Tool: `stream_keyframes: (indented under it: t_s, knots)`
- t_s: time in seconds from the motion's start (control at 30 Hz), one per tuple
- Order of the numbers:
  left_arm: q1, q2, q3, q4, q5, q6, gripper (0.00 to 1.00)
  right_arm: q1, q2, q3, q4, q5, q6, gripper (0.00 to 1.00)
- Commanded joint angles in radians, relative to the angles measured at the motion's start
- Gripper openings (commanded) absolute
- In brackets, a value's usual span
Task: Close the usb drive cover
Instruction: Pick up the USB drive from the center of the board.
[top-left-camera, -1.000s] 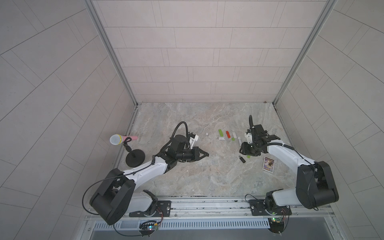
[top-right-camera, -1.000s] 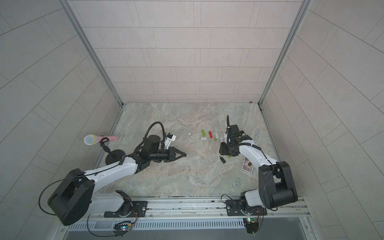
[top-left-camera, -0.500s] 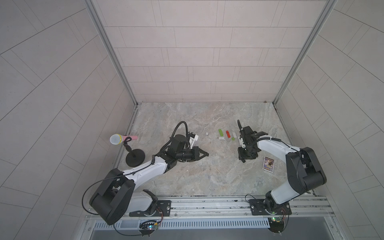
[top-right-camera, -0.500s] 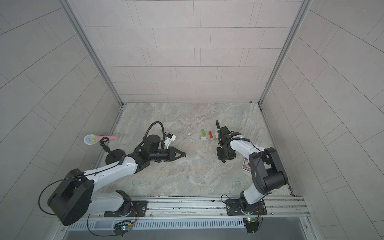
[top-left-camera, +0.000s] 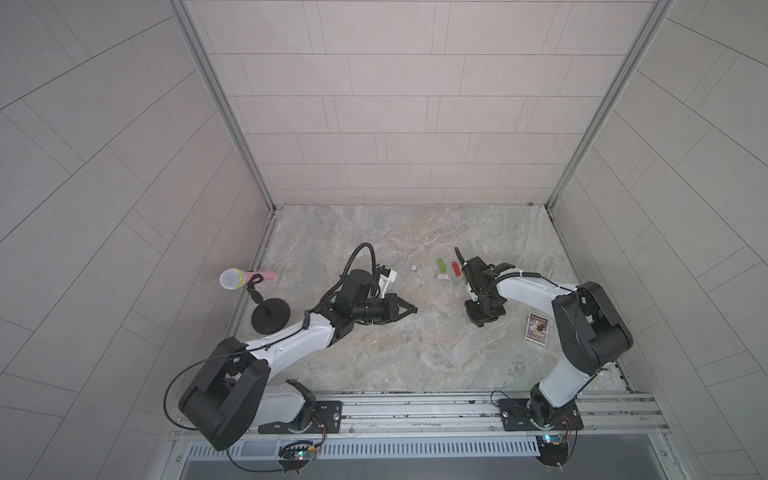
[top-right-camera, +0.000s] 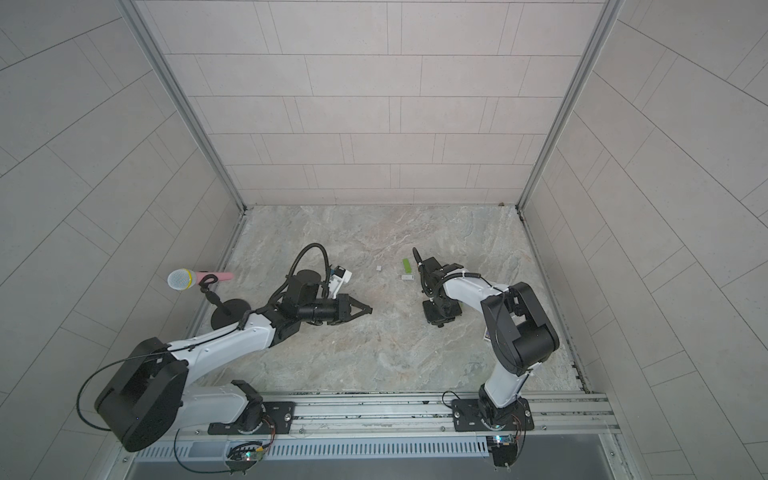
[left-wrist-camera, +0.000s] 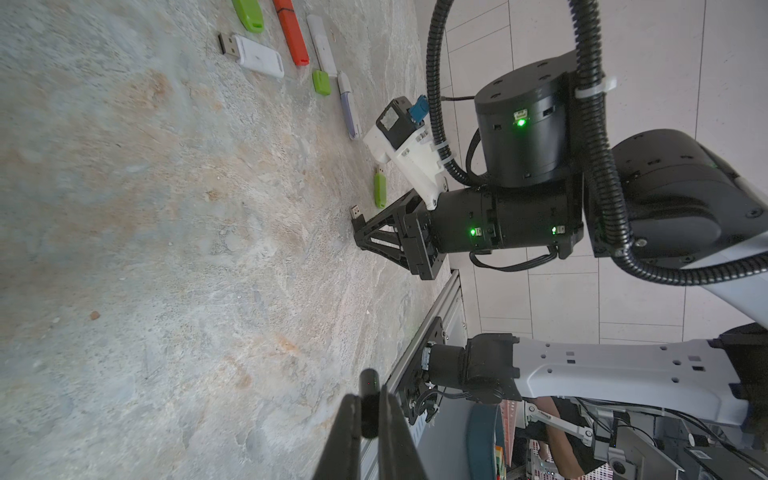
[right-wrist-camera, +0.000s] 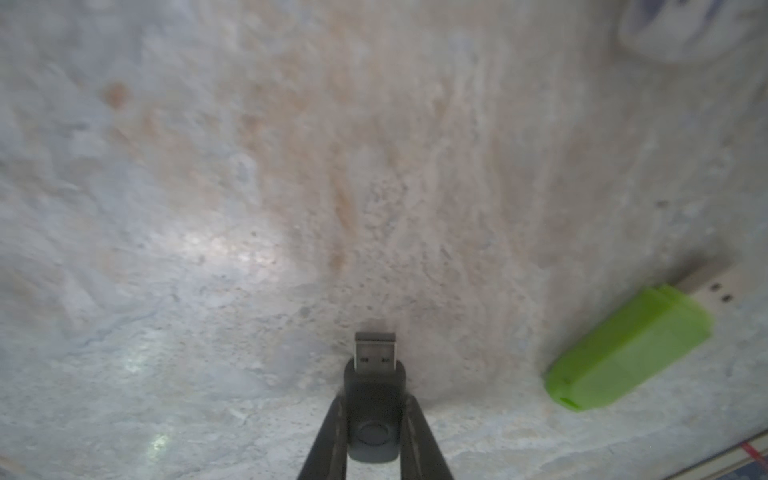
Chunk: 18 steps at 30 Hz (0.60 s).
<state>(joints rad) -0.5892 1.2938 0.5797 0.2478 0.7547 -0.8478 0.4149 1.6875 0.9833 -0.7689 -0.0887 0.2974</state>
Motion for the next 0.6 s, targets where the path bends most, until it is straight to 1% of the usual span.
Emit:
stream_keyframes:
  t_s: [0.0, 0.07, 0.17, 0.2, 0.27, 0.37, 0.43, 0.57]
  knots:
    - [0.008, -0.031, 0.005, -0.003, -0.013, 0.013, 0.09, 0.064, 0.043, 0.025, -0.013, 0.009, 0.011, 0.19]
    - [0.009, -0.046, 0.001, -0.01, -0.022, 0.019, 0.1, 0.118, 0.062, 0.054, -0.015, 0.001, 0.001, 0.19]
    - [0.009, -0.071, -0.005, -0.022, -0.037, 0.026, 0.09, 0.194, 0.091, 0.088, -0.015, -0.071, -0.088, 0.2]
    - [0.012, -0.077, -0.005, -0.031, -0.039, 0.03, 0.09, 0.207, 0.101, 0.094, -0.019, -0.066, -0.098, 0.2]
    - [0.014, -0.083, -0.005, -0.04, -0.04, 0.035, 0.09, 0.209, 0.124, 0.107, -0.041, -0.035, -0.097, 0.21]
    - [0.015, -0.087, -0.009, -0.045, -0.039, 0.038, 0.09, 0.207, 0.156, 0.124, -0.08, 0.042, -0.086, 0.25]
    - [0.015, -0.085, -0.009, -0.045, -0.041, 0.038, 0.09, 0.2, 0.167, 0.125, -0.081, 0.033, -0.075, 0.27]
    - [0.015, -0.075, 0.0, -0.044, -0.034, 0.038, 0.09, 0.194, 0.186, 0.112, -0.037, -0.027, -0.05, 0.28]
